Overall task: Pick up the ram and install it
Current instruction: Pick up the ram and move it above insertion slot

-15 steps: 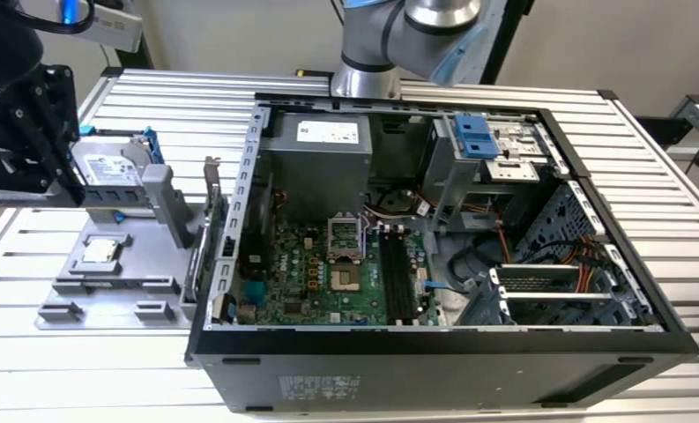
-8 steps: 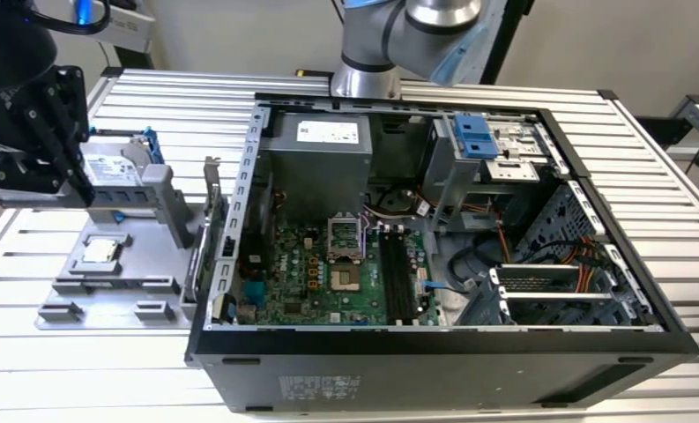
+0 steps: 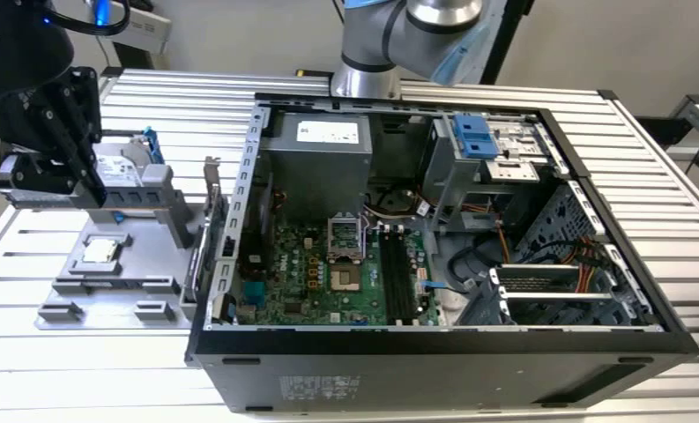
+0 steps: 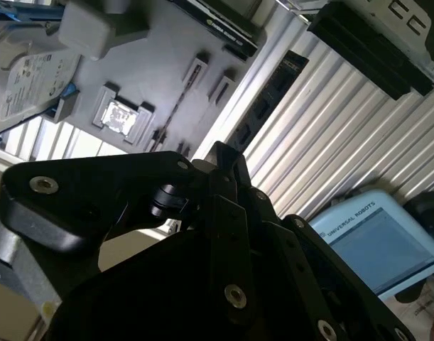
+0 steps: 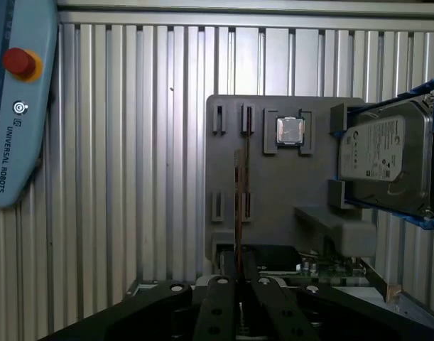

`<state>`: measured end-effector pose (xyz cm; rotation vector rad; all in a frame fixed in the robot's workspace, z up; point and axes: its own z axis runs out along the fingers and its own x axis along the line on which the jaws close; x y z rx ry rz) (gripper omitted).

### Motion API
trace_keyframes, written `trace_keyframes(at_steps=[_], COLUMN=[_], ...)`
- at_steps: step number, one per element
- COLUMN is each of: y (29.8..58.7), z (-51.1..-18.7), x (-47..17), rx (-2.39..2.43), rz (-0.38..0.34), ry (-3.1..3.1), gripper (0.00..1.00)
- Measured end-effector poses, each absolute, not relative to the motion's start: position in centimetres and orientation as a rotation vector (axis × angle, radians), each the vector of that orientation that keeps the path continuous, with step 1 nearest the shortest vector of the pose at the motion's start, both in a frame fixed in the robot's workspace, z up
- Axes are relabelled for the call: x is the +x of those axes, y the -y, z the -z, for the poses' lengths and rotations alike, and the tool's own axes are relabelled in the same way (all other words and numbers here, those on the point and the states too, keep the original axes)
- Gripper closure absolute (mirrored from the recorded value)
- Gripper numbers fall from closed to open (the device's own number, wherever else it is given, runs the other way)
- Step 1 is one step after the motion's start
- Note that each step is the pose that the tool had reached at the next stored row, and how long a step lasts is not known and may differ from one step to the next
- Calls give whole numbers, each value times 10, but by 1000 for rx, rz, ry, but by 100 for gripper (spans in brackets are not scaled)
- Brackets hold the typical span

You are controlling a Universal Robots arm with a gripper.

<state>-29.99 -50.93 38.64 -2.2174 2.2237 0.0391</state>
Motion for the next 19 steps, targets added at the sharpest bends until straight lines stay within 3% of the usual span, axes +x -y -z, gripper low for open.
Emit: trace_keyframes(at_steps=[19], y=[509], z=[-386], x=[-286], rx=[-2221], rz=[-32], ry=[-2227], gripper=[100])
